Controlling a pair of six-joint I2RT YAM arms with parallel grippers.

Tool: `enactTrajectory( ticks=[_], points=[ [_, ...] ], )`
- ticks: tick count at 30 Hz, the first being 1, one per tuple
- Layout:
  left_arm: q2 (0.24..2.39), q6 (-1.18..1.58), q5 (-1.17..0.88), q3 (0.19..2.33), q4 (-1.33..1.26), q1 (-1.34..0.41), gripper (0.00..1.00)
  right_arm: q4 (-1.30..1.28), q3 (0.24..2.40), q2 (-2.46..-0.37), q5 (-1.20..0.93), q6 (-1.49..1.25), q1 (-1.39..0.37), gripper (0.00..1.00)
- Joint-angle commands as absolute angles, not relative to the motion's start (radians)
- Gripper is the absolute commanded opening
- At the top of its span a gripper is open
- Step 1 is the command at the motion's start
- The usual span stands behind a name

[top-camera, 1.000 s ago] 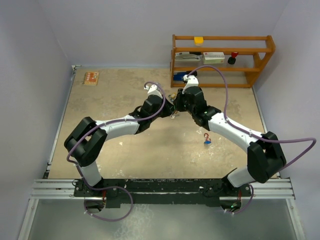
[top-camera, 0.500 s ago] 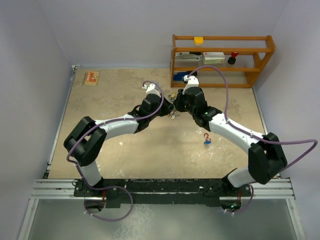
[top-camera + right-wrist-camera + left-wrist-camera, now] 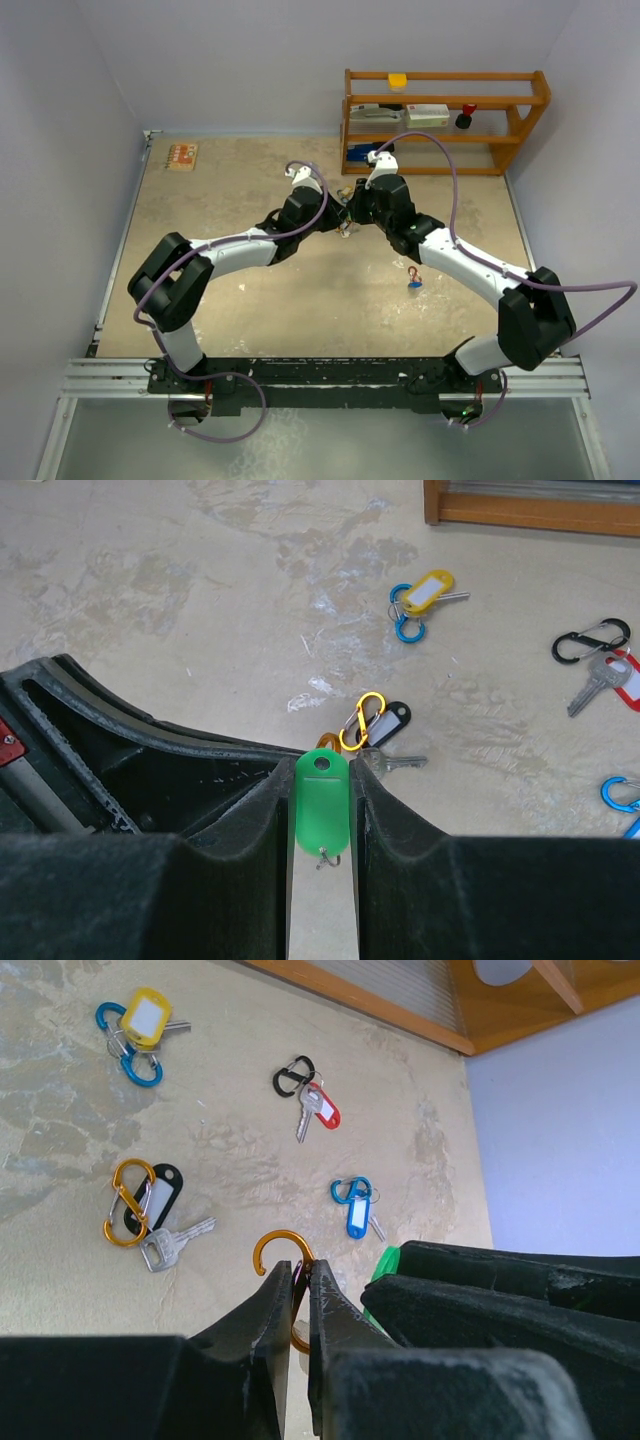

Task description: Put the keys on the keyring

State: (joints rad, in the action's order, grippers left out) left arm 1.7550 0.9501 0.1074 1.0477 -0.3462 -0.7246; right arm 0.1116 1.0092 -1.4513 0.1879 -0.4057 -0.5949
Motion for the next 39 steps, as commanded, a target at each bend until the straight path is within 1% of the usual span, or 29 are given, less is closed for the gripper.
enactTrajectory(
  ticks=[1, 8, 13, 16, 33, 35, 37, 39],
  points=[
    [1.768, 0.944, 0.079, 1.103, -0.376, -0.710, 0.08, 0.148, 1.009, -1.410, 0.197, -0.385, -0.598, 0.19],
    [1.764, 0.949, 0.082, 1.101, -0.370, -0.707, 0.30, 0.148, 1.006, -1.407, 0.205, -0.384, -0.598, 0.19],
    [1.765, 0.952, 0.090, 1.100, -0.362, -0.706, 0.42, 0.148, 1.006, -1.403, 0.210, -0.383, -0.598, 0.19],
    [1.766, 0.952, 0.092, 1.098, -0.358, -0.704, 0.46, 0.146, 1.004, -1.401, 0.215, -0.383, -0.598, 0.19],
    [1.742, 0.945, 0.109, 1.084, -0.337, -0.692, 0.47, 0.125, 1.007, -1.406, 0.231, -0.388, -0.598, 0.20],
    [1.721, 0.932, 0.148, 1.076, -0.301, -0.689, 0.47, 0.067, 1.026, -1.427, 0.230, -0.403, -0.598, 0.24],
    [1.692, 0.928, 0.218, 1.059, -0.254, -0.685, 0.47, -0.002, 1.059, -1.467, 0.233, -0.412, -0.598, 0.39],
    [1.659, 0.928, 0.275, 1.038, -0.222, -0.676, 0.52, -0.064, 1.091, -1.517, 0.236, -0.397, -0.598, 0.45]
  ],
)
